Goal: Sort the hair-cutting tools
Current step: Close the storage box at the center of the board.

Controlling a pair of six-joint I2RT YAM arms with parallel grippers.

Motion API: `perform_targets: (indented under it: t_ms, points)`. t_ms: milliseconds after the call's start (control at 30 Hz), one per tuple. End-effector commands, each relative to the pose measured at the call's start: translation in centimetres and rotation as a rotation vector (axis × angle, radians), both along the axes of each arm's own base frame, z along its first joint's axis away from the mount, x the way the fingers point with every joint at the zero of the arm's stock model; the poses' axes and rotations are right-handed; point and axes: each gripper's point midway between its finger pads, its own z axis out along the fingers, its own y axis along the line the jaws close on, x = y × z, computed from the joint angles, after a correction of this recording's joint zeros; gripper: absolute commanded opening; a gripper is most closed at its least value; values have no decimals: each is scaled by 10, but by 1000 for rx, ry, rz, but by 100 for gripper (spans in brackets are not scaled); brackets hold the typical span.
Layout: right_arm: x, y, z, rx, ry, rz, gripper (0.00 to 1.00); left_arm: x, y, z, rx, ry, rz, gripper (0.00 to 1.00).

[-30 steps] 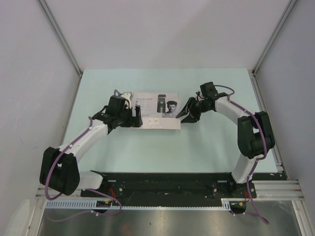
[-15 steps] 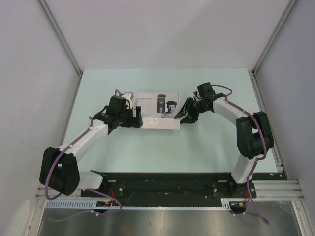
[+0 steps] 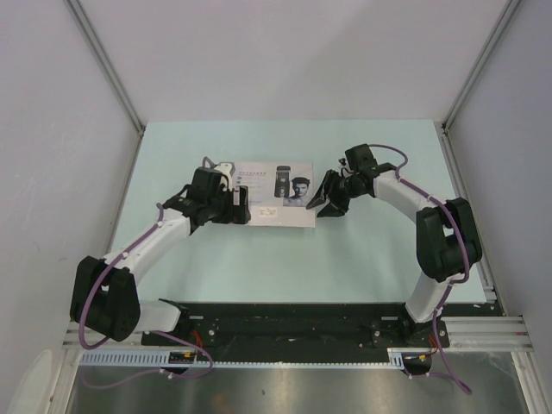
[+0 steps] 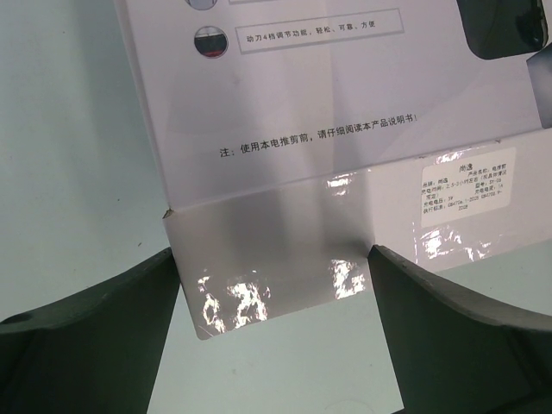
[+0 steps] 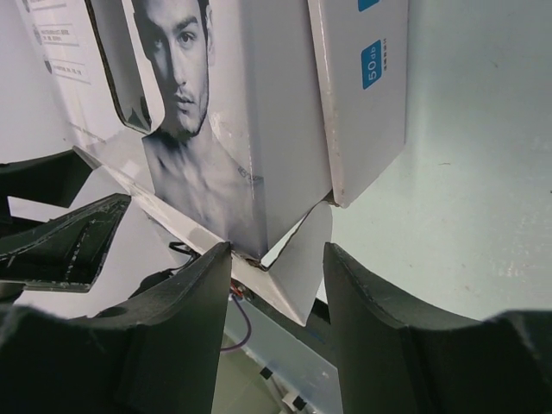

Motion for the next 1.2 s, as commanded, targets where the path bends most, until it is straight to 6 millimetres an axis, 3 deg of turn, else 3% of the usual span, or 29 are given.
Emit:
perform_targets:
  t_ms: [0, 367, 767, 1000, 1167]
  points:
    - [-4, -5, 11, -60, -67, 37, 53, 9, -10, 15, -12, -48, -39, 94]
    - [5, 2, 28, -116, -234, 86, 61, 9, -12, 17, -23, -48, -51, 96]
    - [4, 2, 18, -133, -216, 99, 61, 15, 1, 21, 19, -79, 30, 91]
    - [5, 3, 18, -131, -217, 99, 61, 17, 9, 32, 34, -124, 64, 99]
    - [4, 3, 16, -129, -206, 100, 61, 14, 10, 25, 35, -104, 74, 100]
